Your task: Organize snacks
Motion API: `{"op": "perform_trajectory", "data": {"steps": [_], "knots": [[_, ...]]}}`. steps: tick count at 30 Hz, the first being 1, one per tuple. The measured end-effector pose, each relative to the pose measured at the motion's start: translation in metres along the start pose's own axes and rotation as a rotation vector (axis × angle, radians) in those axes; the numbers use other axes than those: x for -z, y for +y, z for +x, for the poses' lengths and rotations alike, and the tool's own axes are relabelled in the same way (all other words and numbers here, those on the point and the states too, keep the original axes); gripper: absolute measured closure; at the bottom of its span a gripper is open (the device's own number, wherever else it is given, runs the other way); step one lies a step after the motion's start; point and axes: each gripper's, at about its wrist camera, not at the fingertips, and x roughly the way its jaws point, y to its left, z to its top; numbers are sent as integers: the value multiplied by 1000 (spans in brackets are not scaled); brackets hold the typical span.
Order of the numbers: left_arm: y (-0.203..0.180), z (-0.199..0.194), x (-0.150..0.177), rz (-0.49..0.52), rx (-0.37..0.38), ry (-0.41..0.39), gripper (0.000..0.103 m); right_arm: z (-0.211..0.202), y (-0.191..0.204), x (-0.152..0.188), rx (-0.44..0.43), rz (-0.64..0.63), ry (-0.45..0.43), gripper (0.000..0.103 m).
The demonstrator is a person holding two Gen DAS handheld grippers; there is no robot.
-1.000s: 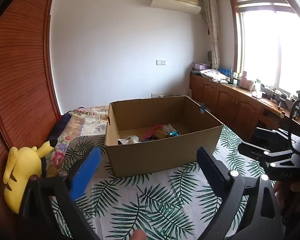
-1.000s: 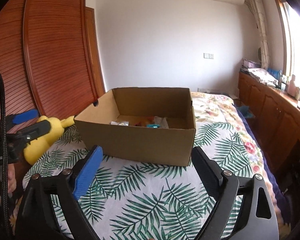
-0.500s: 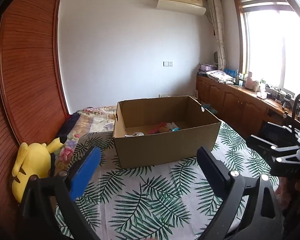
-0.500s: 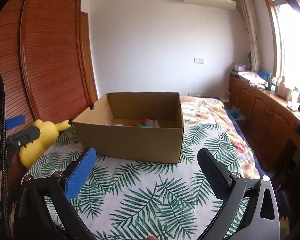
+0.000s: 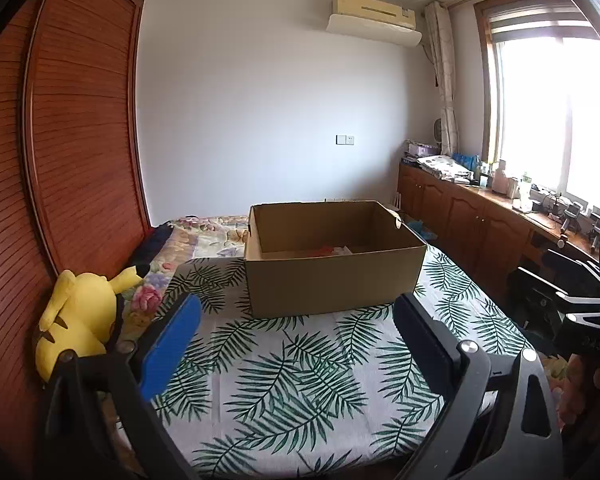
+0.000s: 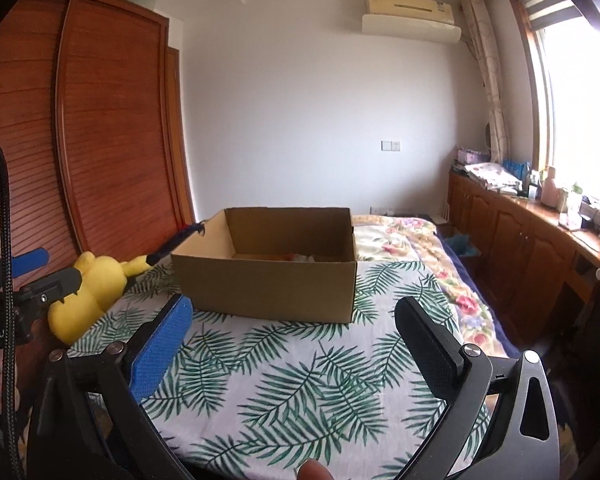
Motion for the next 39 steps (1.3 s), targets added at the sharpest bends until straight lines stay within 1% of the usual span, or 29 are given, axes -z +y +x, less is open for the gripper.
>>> {"op": "perform_trajectory", "data": {"steps": [9, 16, 23, 39], "knots": [[-1, -20, 8, 11, -21, -21, 5, -22, -1, 9, 5, 29, -14, 2], [-3, -18, 23, 6, -15, -2, 5, -34, -4, 20, 11, 36, -10, 2], [-5, -12, 32, 2, -13, 24, 5, -32, -6, 30, 7, 47, 1, 2], [-3, -10, 35, -6, -19, 30, 5, -31, -9, 32, 11, 48, 1, 2]]}}
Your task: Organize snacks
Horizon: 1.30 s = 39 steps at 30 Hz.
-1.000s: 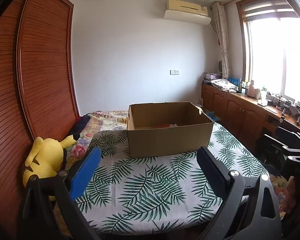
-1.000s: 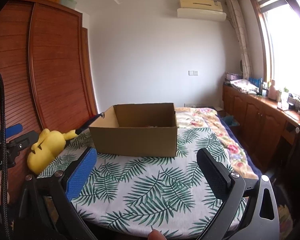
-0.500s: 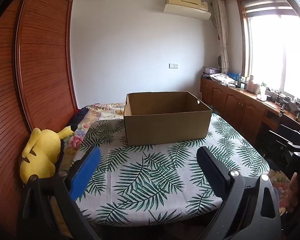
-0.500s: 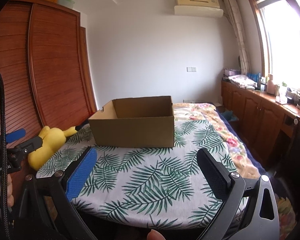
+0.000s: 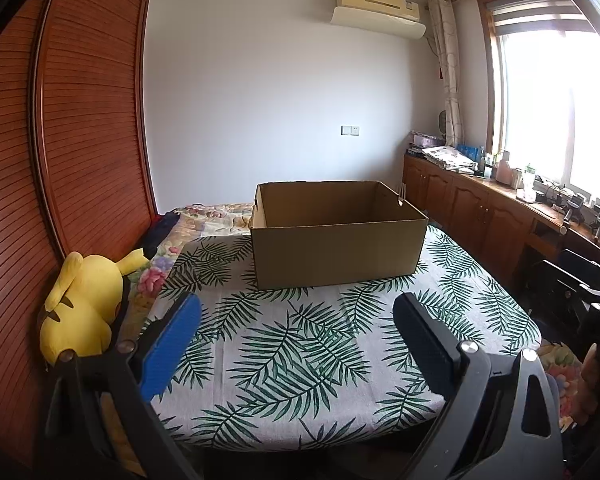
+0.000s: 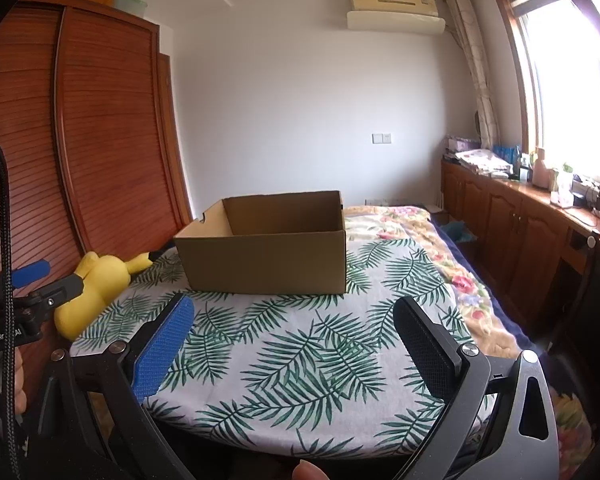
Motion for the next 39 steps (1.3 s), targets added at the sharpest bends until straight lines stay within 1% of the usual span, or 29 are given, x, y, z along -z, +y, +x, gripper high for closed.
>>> {"op": "perform_trajectory", "data": {"steps": [39], "knots": [[0, 0, 3, -8, 2, 6, 5, 0, 2, 2, 1, -4, 3, 2]]}}
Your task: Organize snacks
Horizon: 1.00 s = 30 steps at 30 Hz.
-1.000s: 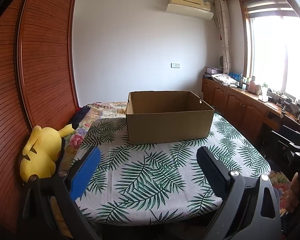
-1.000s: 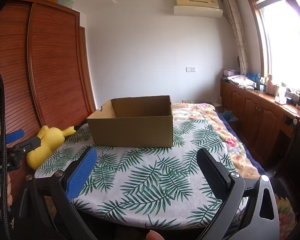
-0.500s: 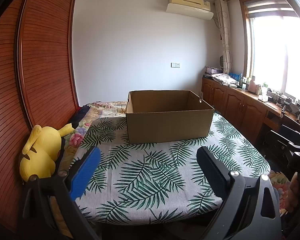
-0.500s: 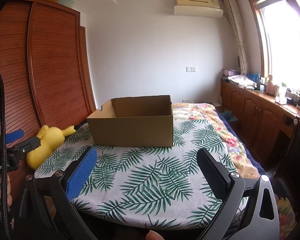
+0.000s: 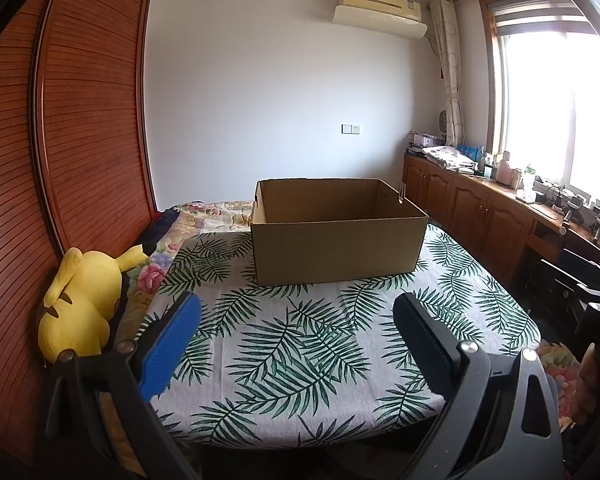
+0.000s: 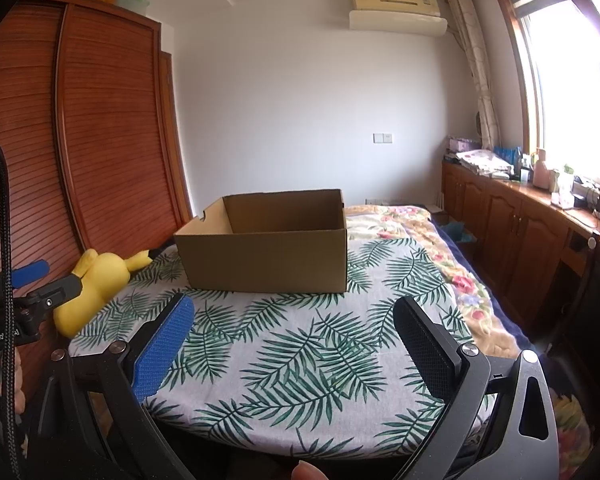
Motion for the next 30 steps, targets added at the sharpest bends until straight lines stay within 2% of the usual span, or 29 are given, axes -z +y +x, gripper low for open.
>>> {"op": "perform_trajectory", "data": {"steps": [30], "knots": [[2, 0, 0, -3, -4, -8, 5, 1, -1, 0, -1, 0, 2, 2]]}}
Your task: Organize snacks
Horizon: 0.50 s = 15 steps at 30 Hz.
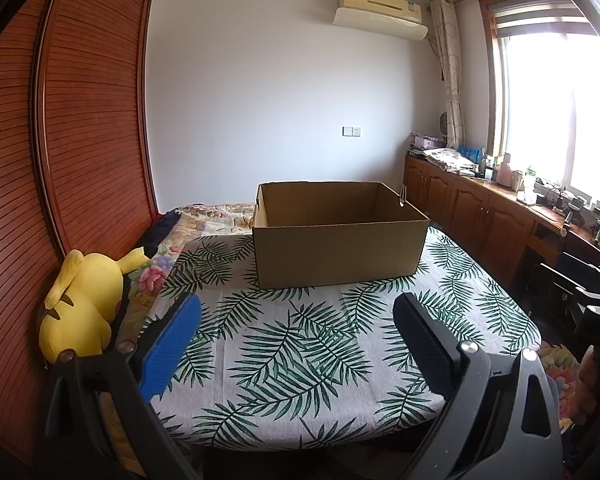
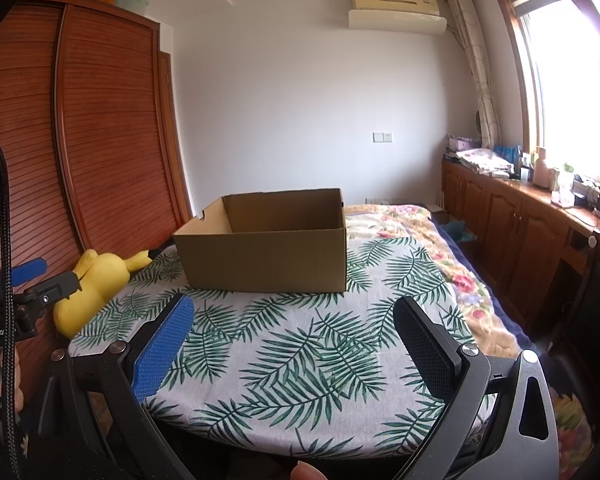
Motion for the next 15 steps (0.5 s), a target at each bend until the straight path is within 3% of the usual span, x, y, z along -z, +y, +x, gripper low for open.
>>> {"op": "perform_trajectory", "data": {"steps": [15], "knots": [[1, -1, 0, 1, 3, -1, 5, 0, 1, 0, -1, 1, 2, 2]]}}
